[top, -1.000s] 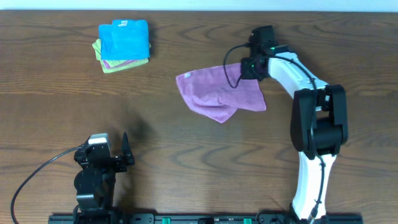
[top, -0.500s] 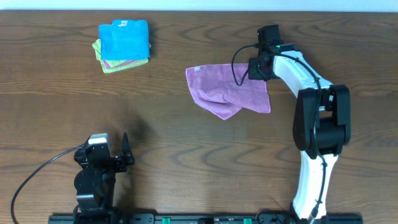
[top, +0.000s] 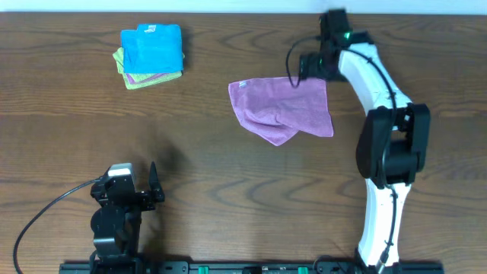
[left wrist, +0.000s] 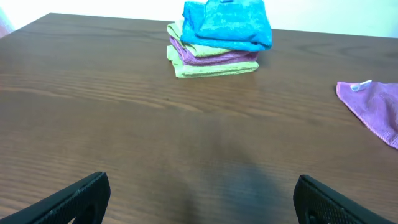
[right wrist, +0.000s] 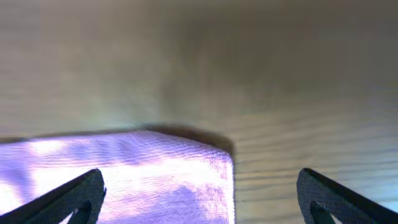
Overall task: Fold the cloth
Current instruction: 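Lay the cloth flat at center and open the right gripper, then withdraw the right gripper to the front right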
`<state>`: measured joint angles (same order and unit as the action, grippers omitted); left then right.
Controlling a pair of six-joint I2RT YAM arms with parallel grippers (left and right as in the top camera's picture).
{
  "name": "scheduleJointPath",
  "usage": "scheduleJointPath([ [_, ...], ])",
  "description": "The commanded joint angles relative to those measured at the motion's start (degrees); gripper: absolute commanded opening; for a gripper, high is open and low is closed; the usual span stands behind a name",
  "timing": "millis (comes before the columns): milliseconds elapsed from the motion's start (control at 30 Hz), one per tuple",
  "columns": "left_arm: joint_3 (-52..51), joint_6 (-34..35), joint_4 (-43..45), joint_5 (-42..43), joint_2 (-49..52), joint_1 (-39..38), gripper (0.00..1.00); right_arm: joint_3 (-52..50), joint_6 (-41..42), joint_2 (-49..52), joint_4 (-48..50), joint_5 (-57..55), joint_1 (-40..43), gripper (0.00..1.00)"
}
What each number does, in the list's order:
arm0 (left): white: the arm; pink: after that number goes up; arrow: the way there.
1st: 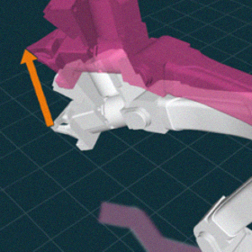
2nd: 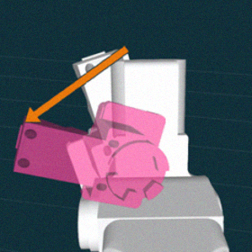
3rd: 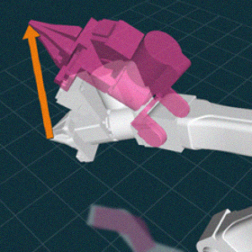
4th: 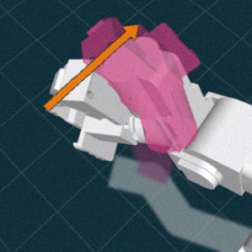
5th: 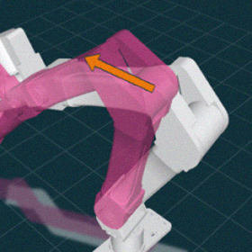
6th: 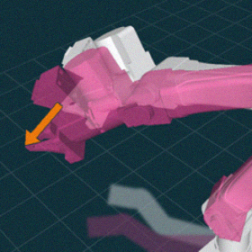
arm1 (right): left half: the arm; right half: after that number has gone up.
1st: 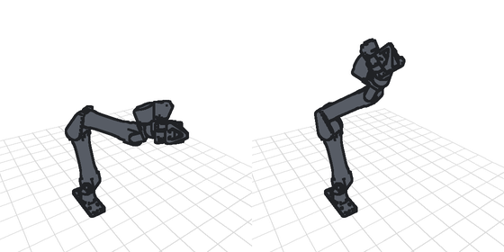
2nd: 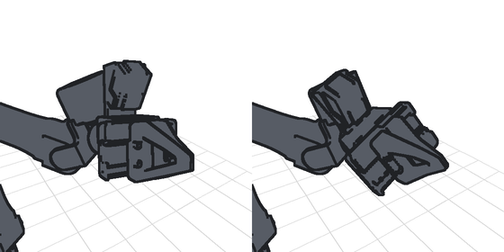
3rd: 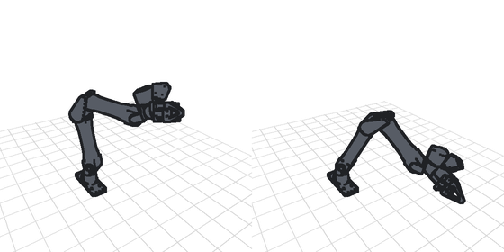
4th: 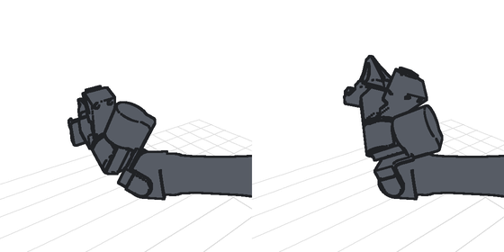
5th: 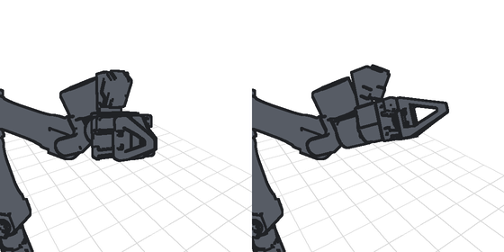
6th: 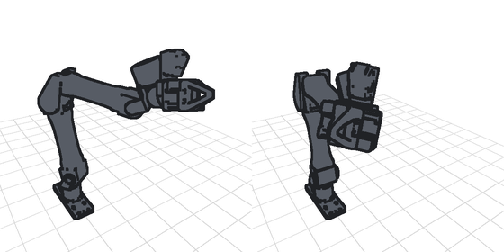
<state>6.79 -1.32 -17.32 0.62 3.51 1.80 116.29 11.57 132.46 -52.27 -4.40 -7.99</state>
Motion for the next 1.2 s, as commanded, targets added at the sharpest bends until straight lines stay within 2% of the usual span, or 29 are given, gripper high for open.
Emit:
scheduleJointPath([
  [0, -1.4, 0.2, -0.3, -0.8, -0.3, -0.1, 0.95, 8.9, 0.1, -4.1, -3.0, 0.1, 0.4, 0.99],
  [133, -1.4, 0.2, -0.3, -0.8, -0.3, -0.1, 0.95, 14.1, -0.1, -10.5, -9.0, -0.1, 0.1, 0.99],
  [400, -1.4, 0.1, -0.2, -0.8, -0.3, -0.1, 0.95, 12.2, 0.0, -27.6, -26.1, -8.3, -4.0, 0.97],
  [800, -1.4, 1.0, -0.2, 0.9, -0.3, -0.1, 0.95, -12.9, 5.4, -57.6, -30.6, -10.2, -16.4, 0.99],
  [933, -1.4, 8.9, 0.0, 11.2, -0.3, -0.1, 0.95, -19.8, 9.6, -67.0, -33.0, -10.2, -20.9, 0.99],
  [1067, -1.4, 19.0, 2.1, 23.1, -0.3, -0.1, 0.96, -21.7, 12.7, -73.7, -35.0, -7.6, -23.3, 0.99],
  [1167, -1.4, 30.8, 5.5, 35.7, -0.3, -0.1, 0.95, -21.7, 12.9, -77.7, -35.6, -5.0, -23.6, 0.99],
])
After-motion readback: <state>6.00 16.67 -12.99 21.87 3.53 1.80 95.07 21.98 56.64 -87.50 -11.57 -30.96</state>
